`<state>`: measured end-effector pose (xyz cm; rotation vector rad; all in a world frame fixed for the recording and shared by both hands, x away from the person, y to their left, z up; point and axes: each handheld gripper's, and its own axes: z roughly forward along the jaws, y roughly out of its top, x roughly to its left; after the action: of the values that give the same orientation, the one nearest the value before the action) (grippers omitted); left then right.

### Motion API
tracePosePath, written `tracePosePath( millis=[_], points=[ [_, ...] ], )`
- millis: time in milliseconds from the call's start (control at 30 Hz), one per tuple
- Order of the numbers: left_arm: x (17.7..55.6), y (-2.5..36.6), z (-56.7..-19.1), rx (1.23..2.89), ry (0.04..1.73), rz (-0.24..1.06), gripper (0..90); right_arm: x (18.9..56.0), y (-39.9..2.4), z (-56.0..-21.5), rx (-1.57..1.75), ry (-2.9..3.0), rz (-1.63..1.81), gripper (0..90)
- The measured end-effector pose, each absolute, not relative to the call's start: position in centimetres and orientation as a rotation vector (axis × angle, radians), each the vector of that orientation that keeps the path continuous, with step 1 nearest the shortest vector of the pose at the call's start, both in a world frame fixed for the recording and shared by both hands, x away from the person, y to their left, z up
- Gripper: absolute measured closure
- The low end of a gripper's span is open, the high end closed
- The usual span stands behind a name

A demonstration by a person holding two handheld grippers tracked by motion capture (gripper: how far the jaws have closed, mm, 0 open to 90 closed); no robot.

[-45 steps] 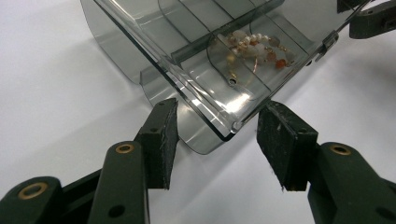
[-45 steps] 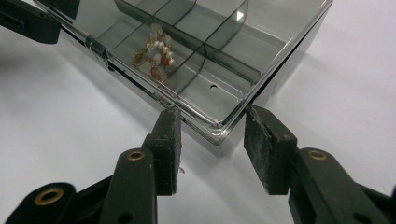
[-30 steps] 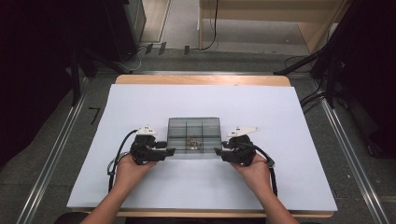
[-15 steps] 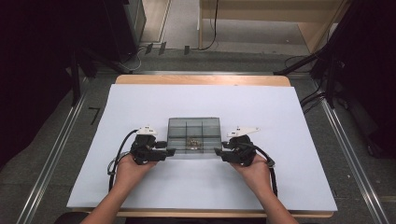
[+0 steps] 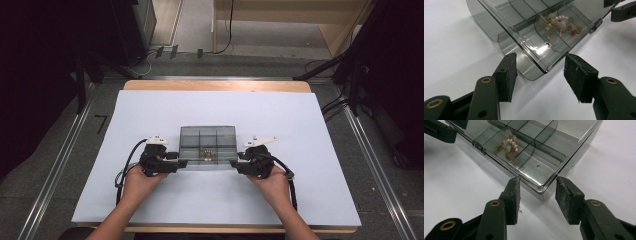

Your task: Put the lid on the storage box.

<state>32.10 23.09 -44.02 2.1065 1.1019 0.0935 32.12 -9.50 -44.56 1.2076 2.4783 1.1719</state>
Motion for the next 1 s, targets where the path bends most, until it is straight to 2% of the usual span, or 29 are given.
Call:
tracePosePath(
  millis=[133,533,833,1000],
  points=[
    [32.1,23.2,-43.9,2.115,1.104,0.097,44.7,32.1,-9.6,-44.5,1.205,2.478,1.188,54.0],
    [31.9,23.5,-43.2,2.103,1.087,0.111,43.2,32.2,-10.0,-44.0,1.205,2.458,1.211,54.2],
    [32.0,24.8,-42.0,2.106,1.074,0.098,40.8,32.5,-11.9,-43.0,1.225,2.399,1.24,53.9],
    [32.1,25.7,-41.6,2.092,1.083,0.11,40.0,32.8,-12.9,-42.8,1.23,2.384,1.235,50.6]
  ],
)
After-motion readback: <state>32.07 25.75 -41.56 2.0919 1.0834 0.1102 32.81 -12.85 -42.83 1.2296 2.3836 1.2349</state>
